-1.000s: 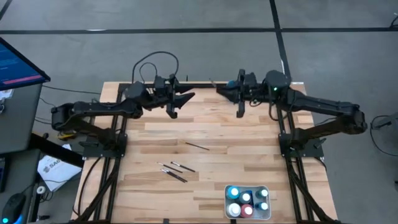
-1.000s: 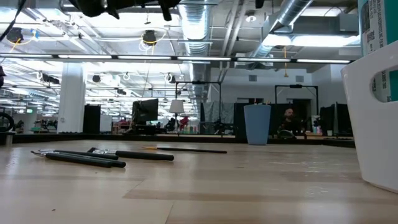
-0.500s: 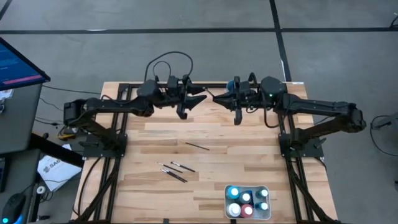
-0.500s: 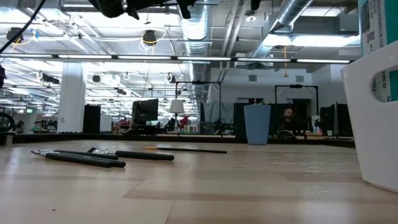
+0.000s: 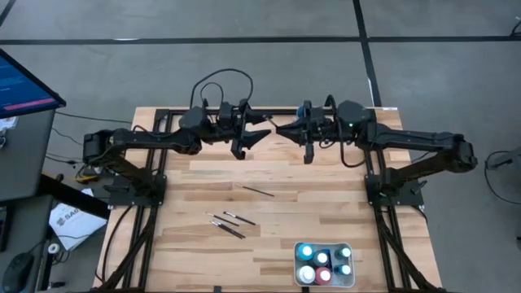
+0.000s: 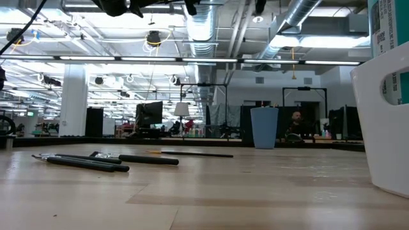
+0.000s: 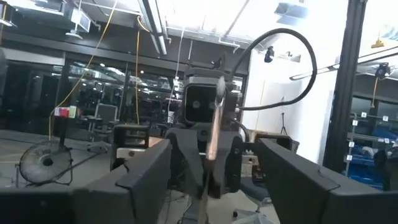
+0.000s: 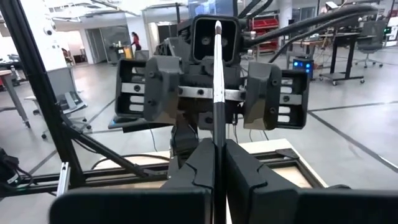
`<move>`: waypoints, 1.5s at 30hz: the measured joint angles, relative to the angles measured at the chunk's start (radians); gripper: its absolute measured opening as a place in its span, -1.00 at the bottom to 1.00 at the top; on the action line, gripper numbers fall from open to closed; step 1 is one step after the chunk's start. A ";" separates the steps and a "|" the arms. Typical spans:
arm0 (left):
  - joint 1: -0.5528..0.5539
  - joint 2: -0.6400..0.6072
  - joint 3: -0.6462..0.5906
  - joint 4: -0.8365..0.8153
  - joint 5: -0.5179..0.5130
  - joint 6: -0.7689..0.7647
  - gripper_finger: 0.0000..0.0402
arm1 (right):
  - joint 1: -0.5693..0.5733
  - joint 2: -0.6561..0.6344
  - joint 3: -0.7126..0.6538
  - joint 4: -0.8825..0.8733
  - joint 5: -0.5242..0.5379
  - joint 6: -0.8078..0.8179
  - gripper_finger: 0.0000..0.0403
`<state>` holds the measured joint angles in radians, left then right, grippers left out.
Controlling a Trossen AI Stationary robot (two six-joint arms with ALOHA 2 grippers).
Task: Pick & Place Paint Supplies
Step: Put the silver paintbrush into the blue cup
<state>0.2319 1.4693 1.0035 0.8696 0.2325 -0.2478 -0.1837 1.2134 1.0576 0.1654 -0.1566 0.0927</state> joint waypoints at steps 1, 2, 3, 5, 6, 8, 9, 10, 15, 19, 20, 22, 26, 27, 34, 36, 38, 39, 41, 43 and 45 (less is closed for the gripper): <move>-0.003 0.000 0.000 0.000 -0.008 0.000 0.20 | 0.000 -0.003 0.000 0.002 0.000 -0.006 -0.97; -0.004 0.000 0.000 0.000 -0.026 -0.001 0.22 | 0.000 -0.004 0.000 0.008 0.000 -0.009 -0.97; -0.005 0.000 0.000 0.000 -0.044 0.000 0.24 | 0.000 -0.004 0.000 0.009 0.000 -0.010 -0.97; -0.005 0.000 0.000 0.002 -0.053 0.003 0.26 | 0.000 -0.003 0.000 0.005 0.000 -0.012 -0.97; -0.005 0.000 0.000 0.003 -0.053 0.003 0.27 | 0.000 -0.003 0.000 0.004 -0.001 -0.013 -0.97; -0.005 0.000 0.000 0.006 -0.055 0.003 0.27 | 0.000 0.003 0.000 0.009 -0.001 -0.013 -0.97; -0.005 0.000 0.000 0.006 -0.055 0.003 0.27 | 0.000 0.005 0.000 0.005 -0.001 -0.013 -0.96; -0.006 0.003 0.000 0.008 -0.051 0.003 0.26 | 0.000 0.007 0.000 0.001 -0.001 -0.014 -0.96; -0.014 0.019 0.000 0.019 -0.045 0.000 0.26 | -0.002 0.020 0.000 0.009 -0.001 -0.017 -0.97; -0.015 0.022 0.000 0.032 -0.045 -0.003 0.26 | -0.002 0.019 0.000 0.011 -0.003 -0.022 -0.97; -0.015 0.022 0.002 0.037 -0.045 -0.003 0.26 | -0.002 0.019 0.000 0.011 -0.003 -0.022 -0.97; -0.015 0.029 0.014 0.039 -0.044 -0.004 0.26 | -0.002 0.019 0.000 0.011 -0.003 -0.022 -0.97; -0.015 0.053 0.040 0.038 -0.041 -0.004 0.26 | -0.002 0.019 0.000 0.012 -0.003 -0.022 -0.97; -0.015 0.054 0.038 0.032 -0.039 -0.011 0.26 | -0.002 0.019 0.000 0.013 -0.003 -0.022 -0.97; -0.002 0.058 0.038 0.040 -0.040 -0.023 0.23 | -0.002 0.019 0.000 0.015 -0.003 -0.022 -0.97; -0.002 0.058 0.038 0.045 -0.040 -0.025 0.21 | -0.002 0.019 0.000 0.015 -0.003 -0.022 -0.97; -0.006 0.062 0.038 0.046 -0.040 -0.026 0.20 | -0.002 0.019 0.000 0.015 -0.003 -0.023 -0.97; -0.006 0.064 0.038 0.045 -0.040 -0.026 0.20 | -0.002 0.019 0.000 0.015 -0.003 -0.024 -0.97; -0.006 0.064 0.038 0.048 -0.040 -0.026 0.21 | -0.002 0.019 0.000 0.015 -0.003 -0.024 -0.97; -0.006 0.063 0.038 0.049 -0.040 -0.026 0.21 | -0.002 0.019 0.000 0.015 -0.003 -0.024 -0.97; -0.006 0.063 0.038 0.047 -0.040 -0.026 0.19 | -0.002 0.019 0.000 0.015 -0.003 -0.024 -0.97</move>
<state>0.2260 1.5326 1.0416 0.9162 0.1924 -0.2737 -0.1856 1.2324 1.0573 0.1806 -0.1596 0.0685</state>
